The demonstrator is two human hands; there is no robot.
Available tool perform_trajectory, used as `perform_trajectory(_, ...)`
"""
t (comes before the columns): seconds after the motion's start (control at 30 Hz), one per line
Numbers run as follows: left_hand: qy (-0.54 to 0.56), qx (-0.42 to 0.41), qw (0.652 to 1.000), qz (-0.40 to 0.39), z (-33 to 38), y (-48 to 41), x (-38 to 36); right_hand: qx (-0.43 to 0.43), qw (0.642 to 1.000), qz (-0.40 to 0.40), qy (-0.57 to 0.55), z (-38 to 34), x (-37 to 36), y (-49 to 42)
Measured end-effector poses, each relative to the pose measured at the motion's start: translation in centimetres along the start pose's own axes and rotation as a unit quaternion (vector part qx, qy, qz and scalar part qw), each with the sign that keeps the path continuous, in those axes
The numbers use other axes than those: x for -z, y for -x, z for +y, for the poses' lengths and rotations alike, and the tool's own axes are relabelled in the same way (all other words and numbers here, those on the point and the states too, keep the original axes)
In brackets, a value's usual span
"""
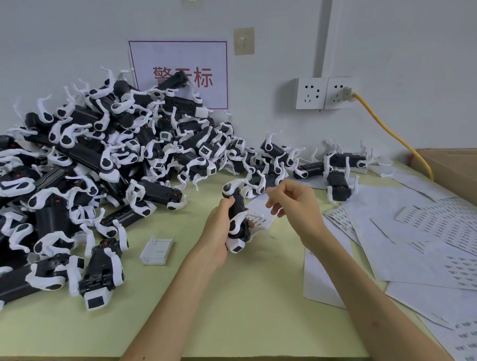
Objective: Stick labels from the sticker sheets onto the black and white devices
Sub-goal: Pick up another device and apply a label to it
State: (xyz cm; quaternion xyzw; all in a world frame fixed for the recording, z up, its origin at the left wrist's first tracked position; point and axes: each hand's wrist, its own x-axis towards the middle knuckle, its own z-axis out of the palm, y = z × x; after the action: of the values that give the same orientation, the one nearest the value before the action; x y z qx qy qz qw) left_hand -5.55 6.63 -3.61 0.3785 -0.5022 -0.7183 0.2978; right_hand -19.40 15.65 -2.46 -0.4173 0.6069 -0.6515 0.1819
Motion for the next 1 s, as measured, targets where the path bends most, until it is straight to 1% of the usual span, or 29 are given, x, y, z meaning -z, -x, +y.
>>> perform_trajectory(0.27,0.002,-0.002,1.000,-0.023,0.2,0.3,0.1,-0.005,1.000,0.007,0.002,0.0,0.1,0.0)
perform_trajectory(0.37,0.016,0.007,0.996,-0.086,0.1,0.5,0.3,0.002,1.000,0.019,-0.014,-0.3,0.3,-0.1)
perform_trajectory(0.4,0.030,0.012,0.993,-0.111,0.0,0.6,0.2,-0.001,1.000,0.006,-0.027,-0.4,0.5,-0.1)
perform_trajectory(0.47,0.046,0.002,0.989,-0.139,0.0,0.7,0.2,-0.017,0.998,-0.050,-0.029,-0.5,0.9,-0.1)
perform_trajectory(0.53,0.033,-0.016,0.990,-0.139,0.2,0.7,0.4,-0.029,0.995,-0.094,-0.005,-0.5,1.2,-0.2)
perform_trajectory(0.6,0.017,-0.021,0.991,-0.135,0.5,0.7,0.9,-0.028,0.994,-0.107,0.007,-0.5,1.3,-0.1)
perform_trajectory(0.7,0.019,0.001,0.987,-0.158,0.6,0.7,1.2,-0.026,0.991,-0.130,-0.006,-0.3,1.5,-0.2)
perform_trajectory(0.77,0.035,0.023,0.983,-0.178,0.4,0.6,1.0,-0.052,0.983,-0.173,-0.042,-0.2,2.0,-0.4)
perform_trajectory(0.83,0.054,0.037,0.980,-0.189,0.2,0.5,0.9,-0.084,0.974,-0.204,-0.052,-0.1,2.5,-0.5)
perform_trajectory(0.9,0.081,0.039,0.978,-0.191,0.2,0.7,0.9,-0.107,0.975,-0.193,-0.029,0.1,3.0,-0.8)
perform_trajectory(1.0,0.147,0.028,0.978,-0.149,0.4,0.8,0.8,-0.144,0.978,-0.145,-0.046,0.7,4.2,-1.3)
